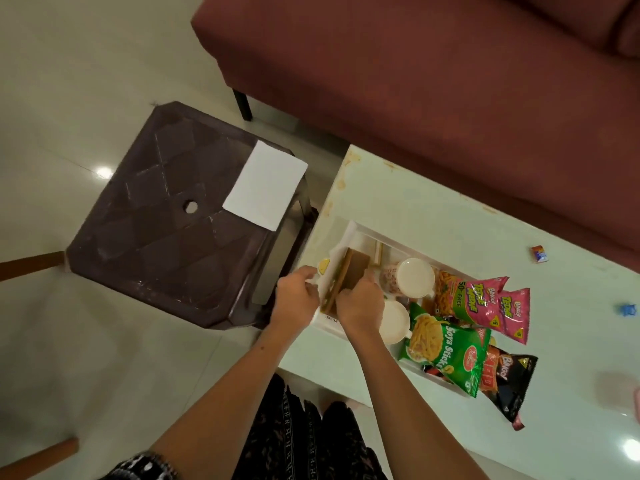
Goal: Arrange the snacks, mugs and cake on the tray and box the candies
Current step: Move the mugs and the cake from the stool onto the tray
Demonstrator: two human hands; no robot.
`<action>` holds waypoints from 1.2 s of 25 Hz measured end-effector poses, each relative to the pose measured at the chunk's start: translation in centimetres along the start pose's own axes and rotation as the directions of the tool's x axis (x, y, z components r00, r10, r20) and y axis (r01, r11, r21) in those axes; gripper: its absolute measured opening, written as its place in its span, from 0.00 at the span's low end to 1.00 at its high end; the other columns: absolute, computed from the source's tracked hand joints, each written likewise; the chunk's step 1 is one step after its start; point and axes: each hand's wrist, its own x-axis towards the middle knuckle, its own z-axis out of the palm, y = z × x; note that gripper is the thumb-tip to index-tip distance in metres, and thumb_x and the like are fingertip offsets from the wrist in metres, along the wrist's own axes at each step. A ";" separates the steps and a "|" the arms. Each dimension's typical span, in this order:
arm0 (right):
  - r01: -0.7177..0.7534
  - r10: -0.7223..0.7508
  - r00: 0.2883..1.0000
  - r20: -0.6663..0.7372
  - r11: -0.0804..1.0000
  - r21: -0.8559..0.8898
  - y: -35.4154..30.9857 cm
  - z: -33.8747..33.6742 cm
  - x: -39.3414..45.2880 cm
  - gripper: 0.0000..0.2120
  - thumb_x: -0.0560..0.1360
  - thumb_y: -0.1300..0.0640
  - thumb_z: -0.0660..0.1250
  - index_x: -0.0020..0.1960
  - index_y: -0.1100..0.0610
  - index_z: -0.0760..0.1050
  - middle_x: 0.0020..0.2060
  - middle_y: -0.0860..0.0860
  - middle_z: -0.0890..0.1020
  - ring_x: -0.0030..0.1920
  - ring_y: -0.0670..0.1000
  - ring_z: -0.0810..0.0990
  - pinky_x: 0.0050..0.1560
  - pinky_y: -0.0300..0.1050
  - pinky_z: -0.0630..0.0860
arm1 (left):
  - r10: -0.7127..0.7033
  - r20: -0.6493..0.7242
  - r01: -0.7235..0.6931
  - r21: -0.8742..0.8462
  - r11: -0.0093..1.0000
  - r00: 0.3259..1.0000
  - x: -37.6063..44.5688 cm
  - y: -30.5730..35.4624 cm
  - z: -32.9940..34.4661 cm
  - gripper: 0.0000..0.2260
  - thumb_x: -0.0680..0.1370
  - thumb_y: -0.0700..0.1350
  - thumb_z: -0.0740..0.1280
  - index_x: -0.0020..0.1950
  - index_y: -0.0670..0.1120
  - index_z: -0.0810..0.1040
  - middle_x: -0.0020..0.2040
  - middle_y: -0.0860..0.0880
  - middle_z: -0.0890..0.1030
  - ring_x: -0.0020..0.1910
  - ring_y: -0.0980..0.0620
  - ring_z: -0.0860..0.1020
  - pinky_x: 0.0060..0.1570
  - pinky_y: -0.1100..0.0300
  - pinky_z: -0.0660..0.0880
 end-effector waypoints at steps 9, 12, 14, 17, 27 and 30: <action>0.029 -0.030 1.000 0.002 0.980 0.198 -11.0 2.1 2.3 0.28 0.75 0.56 0.64 0.72 0.61 0.59 0.68 0.58 0.68 0.64 0.59 0.71 0.53 0.45 0.70 | 0.040 -0.320 -0.013 0.086 0.996 0.947 8.9 0.8 -13.1 0.12 0.75 0.41 0.66 0.57 0.40 0.76 0.53 0.40 0.80 0.46 0.47 0.78 0.52 0.54 0.75; -0.090 0.038 0.988 0.149 0.928 0.363 -13.7 3.8 3.1 0.25 0.75 0.51 0.66 0.69 0.59 0.66 0.61 0.55 0.76 0.61 0.56 0.75 0.52 0.42 0.69 | 0.049 -0.287 0.002 0.173 0.985 0.957 11.6 0.9 -14.0 0.18 0.74 0.43 0.68 0.62 0.39 0.72 0.59 0.39 0.76 0.58 0.43 0.74 0.58 0.51 0.72; -0.125 0.061 0.984 0.169 0.910 0.395 -14.9 5.1 3.9 0.14 0.74 0.50 0.68 0.54 0.58 0.75 0.48 0.53 0.79 0.52 0.55 0.77 0.46 0.42 0.73 | 0.006 -0.233 0.045 0.212 0.976 0.972 12.9 0.8 -14.1 0.23 0.73 0.45 0.70 0.64 0.38 0.69 0.61 0.39 0.74 0.61 0.41 0.72 0.60 0.48 0.72; -0.104 0.060 0.991 0.122 0.913 0.394 -16.0 6.3 4.0 0.12 0.72 0.52 0.70 0.36 0.57 0.72 0.34 0.50 0.76 0.38 0.52 0.76 0.33 0.40 0.70 | -0.070 -0.186 0.119 0.270 0.956 0.980 13.9 0.4 -14.1 0.25 0.71 0.47 0.72 0.62 0.38 0.69 0.60 0.39 0.75 0.60 0.41 0.73 0.59 0.45 0.73; -0.020 0.010 0.999 0.038 0.962 0.273 -11.2 3.1 -0.1 0.07 0.72 0.57 0.69 0.46 0.59 0.75 0.47 0.56 0.82 0.44 0.55 0.81 0.47 0.50 0.80 | -0.015 -0.004 0.015 0.117 0.993 1.000 8.2 1.6 -11.7 0.07 0.68 0.39 0.70 0.37 0.48 0.74 0.35 0.52 0.77 0.34 0.54 0.74 0.33 0.65 0.68; -0.076 0.098 0.992 -0.075 0.965 0.253 -6.5 1.3 -2.6 0.06 0.73 0.56 0.67 0.47 0.58 0.75 0.45 0.54 0.83 0.40 0.53 0.78 0.35 0.42 0.73 | 0.100 0.095 -0.110 0.103 0.989 0.990 3.7 2.5 -7.9 0.06 0.69 0.38 0.70 0.37 0.46 0.74 0.33 0.52 0.76 0.33 0.53 0.75 0.33 0.64 0.71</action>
